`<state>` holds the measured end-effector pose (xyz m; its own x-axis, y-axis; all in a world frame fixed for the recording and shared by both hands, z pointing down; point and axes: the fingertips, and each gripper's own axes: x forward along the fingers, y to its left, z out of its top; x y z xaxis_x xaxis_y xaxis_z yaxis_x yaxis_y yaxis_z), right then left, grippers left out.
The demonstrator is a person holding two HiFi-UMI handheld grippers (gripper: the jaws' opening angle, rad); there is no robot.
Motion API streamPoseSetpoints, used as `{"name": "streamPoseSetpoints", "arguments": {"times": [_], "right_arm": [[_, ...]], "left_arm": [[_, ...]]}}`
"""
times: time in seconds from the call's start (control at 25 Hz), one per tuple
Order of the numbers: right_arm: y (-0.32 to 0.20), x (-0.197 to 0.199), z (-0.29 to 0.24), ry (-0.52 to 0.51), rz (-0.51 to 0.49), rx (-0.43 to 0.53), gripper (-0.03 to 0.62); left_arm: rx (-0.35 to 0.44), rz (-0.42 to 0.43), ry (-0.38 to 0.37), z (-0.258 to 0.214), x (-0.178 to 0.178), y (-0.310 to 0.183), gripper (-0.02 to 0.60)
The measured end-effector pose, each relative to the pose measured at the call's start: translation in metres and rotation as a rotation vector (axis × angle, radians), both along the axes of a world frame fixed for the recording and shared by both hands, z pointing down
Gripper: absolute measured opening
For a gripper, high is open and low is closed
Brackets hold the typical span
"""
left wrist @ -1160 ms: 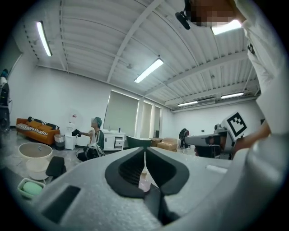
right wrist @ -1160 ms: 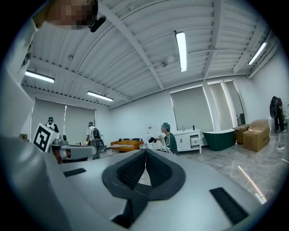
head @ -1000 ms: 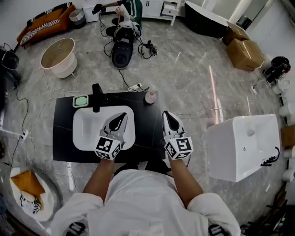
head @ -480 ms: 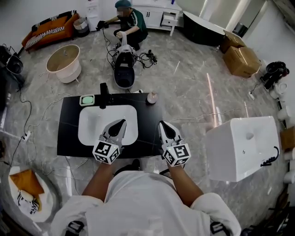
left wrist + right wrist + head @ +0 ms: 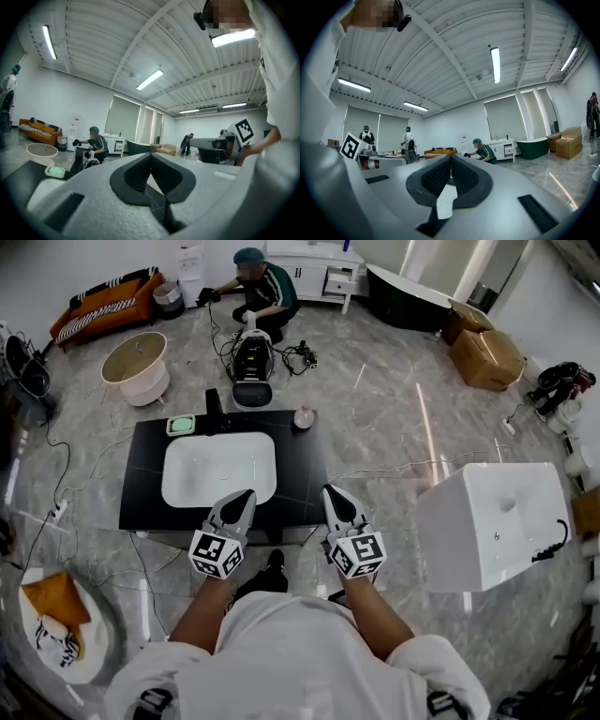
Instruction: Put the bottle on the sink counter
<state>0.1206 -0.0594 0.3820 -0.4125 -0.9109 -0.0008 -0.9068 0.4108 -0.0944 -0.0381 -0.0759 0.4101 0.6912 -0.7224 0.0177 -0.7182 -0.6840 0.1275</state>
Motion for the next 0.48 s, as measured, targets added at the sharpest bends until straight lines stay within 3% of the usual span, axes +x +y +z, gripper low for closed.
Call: {"name": "streamPoseSetpoints", "arguments": {"times": [0.48], "right_arm": [[0.127, -0.011, 0.016, -0.012, -0.001, -0.031, 0.015]], "left_arm": [[-0.015, -0.080, -0.013, 0.003, -0.024, 0.120, 0.015]]}}
